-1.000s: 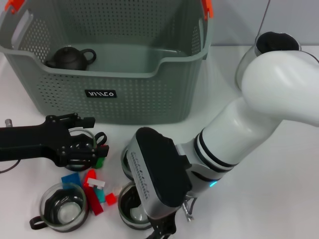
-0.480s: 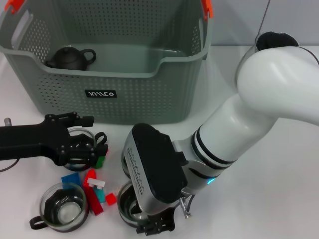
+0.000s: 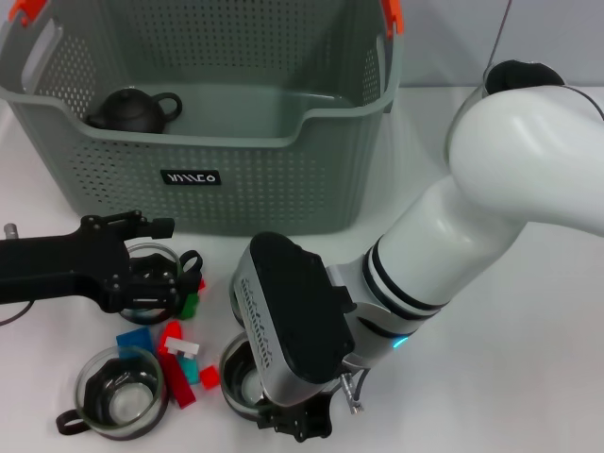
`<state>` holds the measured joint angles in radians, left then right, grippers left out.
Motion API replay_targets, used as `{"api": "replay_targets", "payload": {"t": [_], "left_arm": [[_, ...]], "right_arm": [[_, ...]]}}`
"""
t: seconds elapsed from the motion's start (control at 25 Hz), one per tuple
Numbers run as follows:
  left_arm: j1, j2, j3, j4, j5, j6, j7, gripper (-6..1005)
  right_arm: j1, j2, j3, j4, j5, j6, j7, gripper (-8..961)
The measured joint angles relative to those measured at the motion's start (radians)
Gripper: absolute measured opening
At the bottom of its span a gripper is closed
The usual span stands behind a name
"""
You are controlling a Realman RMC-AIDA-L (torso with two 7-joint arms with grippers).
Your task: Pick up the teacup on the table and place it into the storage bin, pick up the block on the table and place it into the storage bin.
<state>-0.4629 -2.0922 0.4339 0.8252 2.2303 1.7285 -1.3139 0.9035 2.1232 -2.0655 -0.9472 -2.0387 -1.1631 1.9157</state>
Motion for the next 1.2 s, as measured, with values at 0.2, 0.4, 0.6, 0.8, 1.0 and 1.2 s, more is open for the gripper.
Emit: {"api": "replay_targets", "payload": {"t": [0.2,0.4,0.6,0.8,1.0,1.2], "left_arm": [[0.003,-0.001,0.0,0.0,-0.002,0.0,0.003,891],[0.004,-0.003,0.0,0.0,-0.002,0.0,0.005,891],[0.003,-0.002,-0.001,0.006,-0.002,0.007,0.002,891],[0.003,0.0,-0.004,0.007,-0.002,0.009,0.002,891],[0.003,0.003,-0.011,0.009,-0.002,0.009,0.004,891],[0.003,0.005,-0.011,0.009,-0.001,0.004,0.004,891]], "right_arm": [[-0.009,-0.004,0.008,-0.03,0.0,-0.021,0.001,65],[-0.024,-0.01,0.043,-0.04,0.0,-0.048,0.005,65],[-0.063,-0.018,0.114,-0.067,0.0,-0.107,-0.001,64],[-0.118,-0.023,0.221,-0.149,-0.001,-0.215,-0.002,65],[-0.157,-0.025,0.39,-0.208,-0.022,-0.358,-0.001,65],[-0.178,-0.028,0.596,-0.29,-0.038,-0.521,0.019,65]]}}
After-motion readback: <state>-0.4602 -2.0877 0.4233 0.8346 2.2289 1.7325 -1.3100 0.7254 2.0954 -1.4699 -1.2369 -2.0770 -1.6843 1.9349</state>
